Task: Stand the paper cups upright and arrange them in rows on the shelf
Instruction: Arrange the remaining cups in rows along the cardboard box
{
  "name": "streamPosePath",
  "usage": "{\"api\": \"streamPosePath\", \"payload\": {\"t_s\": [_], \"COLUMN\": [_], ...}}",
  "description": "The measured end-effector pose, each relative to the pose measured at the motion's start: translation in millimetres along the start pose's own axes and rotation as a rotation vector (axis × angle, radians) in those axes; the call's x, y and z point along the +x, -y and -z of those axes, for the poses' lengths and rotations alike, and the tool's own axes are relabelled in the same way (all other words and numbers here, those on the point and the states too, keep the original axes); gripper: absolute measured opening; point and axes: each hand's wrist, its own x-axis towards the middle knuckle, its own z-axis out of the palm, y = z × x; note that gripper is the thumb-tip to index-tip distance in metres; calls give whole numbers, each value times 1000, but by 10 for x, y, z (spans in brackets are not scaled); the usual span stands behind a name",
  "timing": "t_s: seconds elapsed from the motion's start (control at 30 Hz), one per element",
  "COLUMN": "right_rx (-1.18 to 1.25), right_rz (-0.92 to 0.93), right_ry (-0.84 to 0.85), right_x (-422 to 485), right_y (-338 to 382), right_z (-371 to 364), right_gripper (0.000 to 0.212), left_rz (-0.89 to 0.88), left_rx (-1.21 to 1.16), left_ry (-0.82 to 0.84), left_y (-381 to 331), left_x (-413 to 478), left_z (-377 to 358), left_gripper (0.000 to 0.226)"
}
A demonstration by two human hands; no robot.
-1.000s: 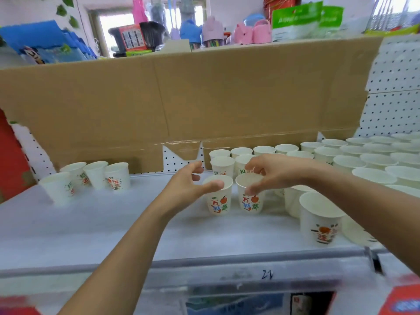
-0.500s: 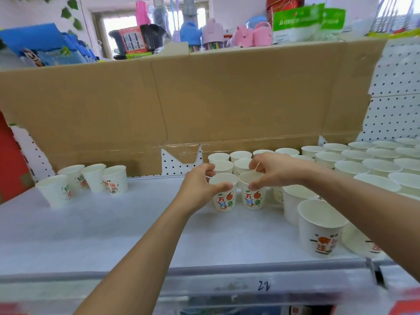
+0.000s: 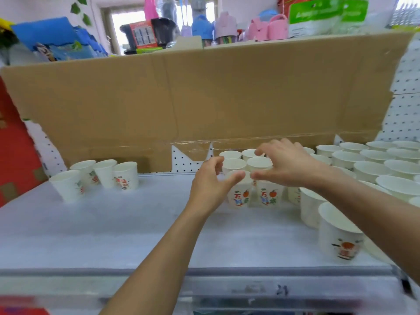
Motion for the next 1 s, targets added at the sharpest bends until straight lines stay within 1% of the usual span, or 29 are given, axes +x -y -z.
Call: {"api": "streamPosePath", "payload": {"t_s": [0.07, 0.13, 0.17, 0.23, 0.33, 0.43, 0.5, 0.53, 0.6, 0.67, 0.73, 0.8, 0.87, 0.93, 1.0], "right_rx": [168, 388, 466, 560, 656, 778, 815, 828, 833, 782, 709, 661, 623, 577, 567], "right_rz": [152, 302, 354, 402, 374, 292, 248, 221, 167, 128, 109, 96, 97, 97, 98], "right_ry": [-159, -257, -272, -239, -119, -6, 68, 97, 115, 121, 142, 171, 162, 115, 104], "right_x": [-16, 1, 33, 143, 404, 728, 952, 1067, 1312, 1556, 1716, 1806, 1809, 1755, 1654], "right_y": [303, 651, 827, 1167, 1619, 2010, 2245, 2354, 2556, 2730, 2826, 2898, 2941, 2966, 2955], "right_z": [-25, -136, -224, -439, -772, -999, -1088, -1124, -1195, -1278, -1333, -1370, -1375, -1347, -1284], "right_gripper": [55, 52, 53, 60, 69, 77, 84, 88, 95, 100, 103, 101, 91, 77, 69], "left_rz": [-47, -82, -92, -90, -59, -5, 62, 105, 199, 274, 326, 360, 379, 388, 392], "left_rx": [-52, -56, -42, 12, 122, 266, 337, 352, 331, 262, 135, 15, 19, 27, 22], "left_ry": [-70, -142, -179, -264, -413, -568, -632, -639, -599, -512, -435, -369, -330, -310, -291], "left_y": [85, 248, 346, 579, 978, 1347, 1564, 1674, 1880, 2047, 2113, 2193, 2232, 2240, 2198], "left_x": [-77, -135, -156, -180, -190, -124, -42, 10, 138, 286, 400, 482, 508, 495, 423], "left_z": [132, 334, 470, 804, 1388, 1988, 2354, 2519, 2793, 2985, 3074, 3125, 3145, 3133, 3081], "left_gripper": [46, 47, 47, 46, 48, 65, 79, 86, 99, 109, 115, 111, 104, 92, 75]}}
